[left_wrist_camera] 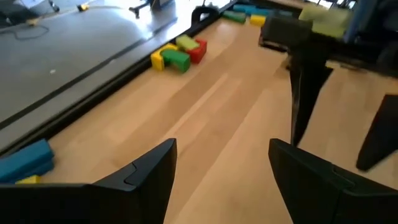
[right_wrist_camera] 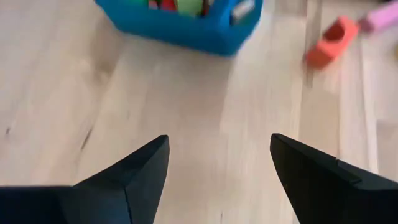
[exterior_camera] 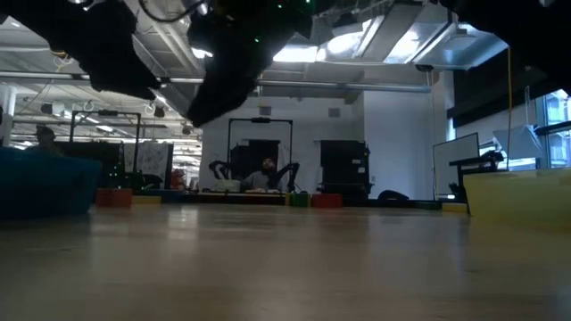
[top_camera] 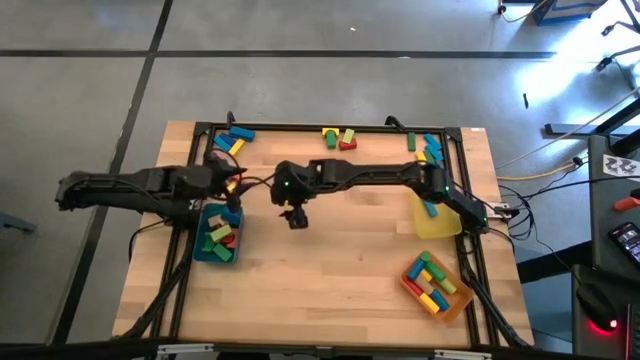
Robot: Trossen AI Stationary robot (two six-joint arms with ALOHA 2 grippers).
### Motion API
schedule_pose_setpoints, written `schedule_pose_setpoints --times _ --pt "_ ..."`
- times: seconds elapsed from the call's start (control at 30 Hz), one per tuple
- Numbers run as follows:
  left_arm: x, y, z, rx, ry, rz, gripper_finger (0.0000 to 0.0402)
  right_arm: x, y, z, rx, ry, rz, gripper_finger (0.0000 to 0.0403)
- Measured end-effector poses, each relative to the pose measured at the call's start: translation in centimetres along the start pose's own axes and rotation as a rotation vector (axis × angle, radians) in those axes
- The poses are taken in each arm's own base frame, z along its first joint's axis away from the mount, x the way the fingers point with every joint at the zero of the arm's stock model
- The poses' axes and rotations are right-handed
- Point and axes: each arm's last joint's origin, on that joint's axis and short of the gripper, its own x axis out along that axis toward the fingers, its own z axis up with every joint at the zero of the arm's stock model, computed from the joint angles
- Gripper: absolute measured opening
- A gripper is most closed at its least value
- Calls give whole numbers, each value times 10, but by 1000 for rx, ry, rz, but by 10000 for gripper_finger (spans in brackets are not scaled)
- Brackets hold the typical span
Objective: Sort blocks by size
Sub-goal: Put the green arch block into the blue bin
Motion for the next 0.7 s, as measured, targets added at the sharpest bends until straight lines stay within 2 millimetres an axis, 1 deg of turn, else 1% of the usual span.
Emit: schedule_pose_setpoints --times 0.17,0.27,0.37,0.53,0.63,0.7 --pt "8 -4 -3 14 52 16 239 -3 -13 -13 54 93 3 280" --pt "13 -6 -4 29 79 25 239 -13 -22 -18 95 136 -2 280" --pt "17 -8 -6 37 101 32 239 -30 -27 -20 136 164 -7 280" --pt "21 -9 -7 32 121 39 239 -62 -34 -23 158 187 -95 280" --pt "22 -10 -7 32 126 40 239 -80 -39 -34 182 178 -163 280" --pt "22 -10 -7 24 126 41 239 -90 -44 -47 209 159 -222 280"
